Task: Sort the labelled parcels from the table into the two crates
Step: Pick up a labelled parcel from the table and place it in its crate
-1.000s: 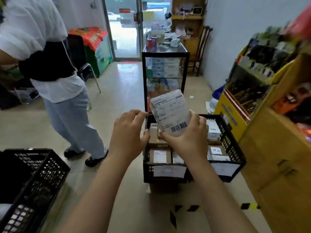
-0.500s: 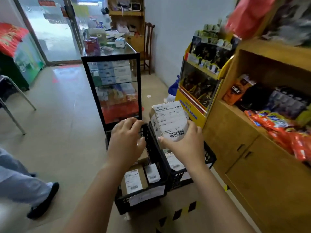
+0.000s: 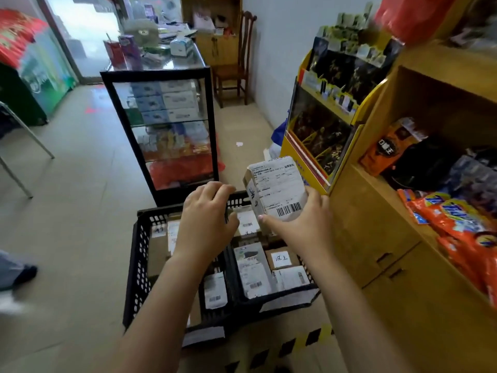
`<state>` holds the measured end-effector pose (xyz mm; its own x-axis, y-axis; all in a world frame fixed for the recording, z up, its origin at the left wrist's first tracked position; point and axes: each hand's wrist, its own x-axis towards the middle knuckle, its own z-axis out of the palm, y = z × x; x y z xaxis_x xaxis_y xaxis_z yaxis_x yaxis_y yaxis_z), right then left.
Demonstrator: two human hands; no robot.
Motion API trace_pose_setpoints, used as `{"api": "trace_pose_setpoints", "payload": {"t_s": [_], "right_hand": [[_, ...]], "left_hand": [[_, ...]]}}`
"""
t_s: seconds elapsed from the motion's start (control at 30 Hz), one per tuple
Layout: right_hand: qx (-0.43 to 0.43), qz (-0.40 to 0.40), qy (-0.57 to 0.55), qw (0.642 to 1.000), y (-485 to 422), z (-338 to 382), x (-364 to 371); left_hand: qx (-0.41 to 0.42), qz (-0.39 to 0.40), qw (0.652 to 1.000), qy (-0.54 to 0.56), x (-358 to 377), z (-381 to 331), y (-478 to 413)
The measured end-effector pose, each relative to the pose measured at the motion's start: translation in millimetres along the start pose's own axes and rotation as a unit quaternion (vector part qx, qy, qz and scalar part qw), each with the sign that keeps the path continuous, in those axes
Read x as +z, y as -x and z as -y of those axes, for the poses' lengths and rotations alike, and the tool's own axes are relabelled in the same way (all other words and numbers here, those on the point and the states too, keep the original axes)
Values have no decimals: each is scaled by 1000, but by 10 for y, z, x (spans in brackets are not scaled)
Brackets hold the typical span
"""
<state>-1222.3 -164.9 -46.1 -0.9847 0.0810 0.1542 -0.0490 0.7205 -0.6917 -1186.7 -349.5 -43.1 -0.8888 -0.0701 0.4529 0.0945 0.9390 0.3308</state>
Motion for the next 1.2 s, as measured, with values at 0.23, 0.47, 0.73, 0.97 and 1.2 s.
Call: {"api": "trace_pose_setpoints", "payload": {"t_s": [0.23, 0.47, 0.73, 0.97, 1.2], "right_hand": [[-7, 44, 12, 999, -620, -465, -129], [-31, 83, 1, 996, -861, -565, -31], [-52, 130, 6, 990, -877, -260, 383], [-31, 153, -5, 988, -740, 232, 1034], [22, 141, 10, 990, -479, 688, 1698]], "left_hand": [[-44, 14, 999, -17, 468, -345, -307], [-88, 20, 995, -39, 637, -288, -369], [-131, 16, 990, -53, 532, 178, -280], [-144, 35, 987, -57, 300, 878, -215], [-109, 82, 989, -52, 173, 1695, -127]]}}
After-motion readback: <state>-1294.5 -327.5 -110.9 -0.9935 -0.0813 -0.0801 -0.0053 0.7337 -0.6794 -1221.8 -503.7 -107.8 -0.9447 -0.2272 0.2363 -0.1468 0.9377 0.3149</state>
